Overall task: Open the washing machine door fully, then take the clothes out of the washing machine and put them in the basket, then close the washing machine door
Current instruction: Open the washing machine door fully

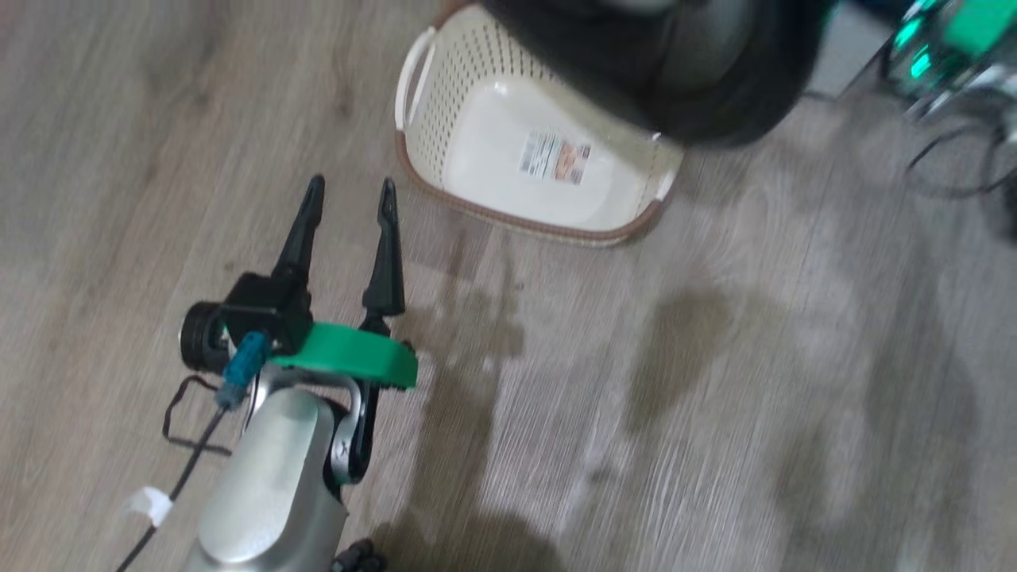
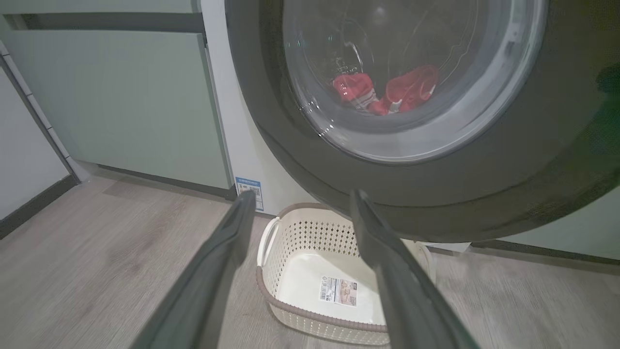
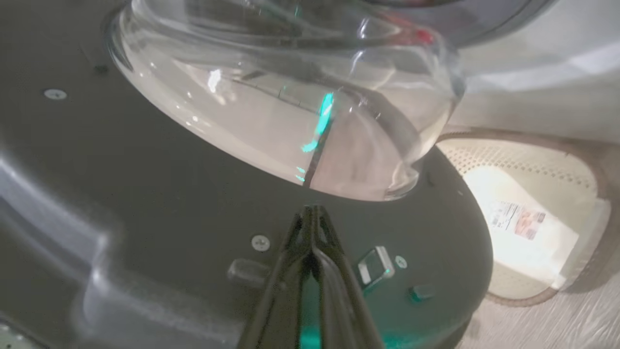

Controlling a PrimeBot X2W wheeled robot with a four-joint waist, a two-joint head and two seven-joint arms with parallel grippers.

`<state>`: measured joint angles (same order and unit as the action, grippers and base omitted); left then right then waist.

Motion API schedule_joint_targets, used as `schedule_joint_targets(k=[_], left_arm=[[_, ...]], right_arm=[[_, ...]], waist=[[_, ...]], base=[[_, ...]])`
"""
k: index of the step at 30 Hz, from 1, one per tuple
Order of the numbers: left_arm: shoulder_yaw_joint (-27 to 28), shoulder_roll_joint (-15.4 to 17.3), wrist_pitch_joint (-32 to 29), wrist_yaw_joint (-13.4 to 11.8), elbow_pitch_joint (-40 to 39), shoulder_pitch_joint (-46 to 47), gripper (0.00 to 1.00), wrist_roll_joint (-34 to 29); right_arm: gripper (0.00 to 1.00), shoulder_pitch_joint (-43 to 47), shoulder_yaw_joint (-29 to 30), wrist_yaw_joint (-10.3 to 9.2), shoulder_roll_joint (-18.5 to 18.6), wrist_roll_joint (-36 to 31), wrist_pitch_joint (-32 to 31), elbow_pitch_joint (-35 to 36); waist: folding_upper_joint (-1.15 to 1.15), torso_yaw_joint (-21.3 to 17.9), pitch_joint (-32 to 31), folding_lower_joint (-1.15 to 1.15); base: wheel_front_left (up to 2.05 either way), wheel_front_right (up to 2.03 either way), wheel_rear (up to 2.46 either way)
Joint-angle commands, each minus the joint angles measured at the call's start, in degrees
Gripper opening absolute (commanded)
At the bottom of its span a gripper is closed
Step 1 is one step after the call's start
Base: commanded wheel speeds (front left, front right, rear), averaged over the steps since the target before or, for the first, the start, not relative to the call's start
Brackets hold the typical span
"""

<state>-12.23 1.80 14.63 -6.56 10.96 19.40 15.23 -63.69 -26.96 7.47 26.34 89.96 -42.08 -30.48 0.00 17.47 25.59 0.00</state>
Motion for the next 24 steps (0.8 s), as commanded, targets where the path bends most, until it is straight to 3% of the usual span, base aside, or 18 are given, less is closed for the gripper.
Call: schedule_joint_targets(k=[1, 12, 24], left_arm=[[2.2, 1.1, 0.4, 0.3, -1.3, -0.4, 1.00, -0.8], [2.8, 1.1, 0.4, 5.1, 1.2, -6.5, 1.00, -4.7], [4.0, 1.1, 0.4, 7.2, 1.8, -11.6, 1.00, -7.2]], right_arm=[[0.00, 1.2, -0.2, 0.02, -1.4, 0.7, 0.2, 2.6], [0.00, 15.3, -3.6, 0.02, -10.3, 1.9, 1.5, 3.2], [0.00, 21.0, -5.5, 0.02, -19.3, 1.3, 4.8, -1.2]], waist=[[0.00, -0.1, -2.7, 0.00], [0.00, 3.2, -14.1, 0.00], [0.00, 7.0, -21.2, 0.00]], base=[[0.00, 0.00, 0.00], [0.00, 0.00, 0.00], [0.00, 0.00, 0.00]])
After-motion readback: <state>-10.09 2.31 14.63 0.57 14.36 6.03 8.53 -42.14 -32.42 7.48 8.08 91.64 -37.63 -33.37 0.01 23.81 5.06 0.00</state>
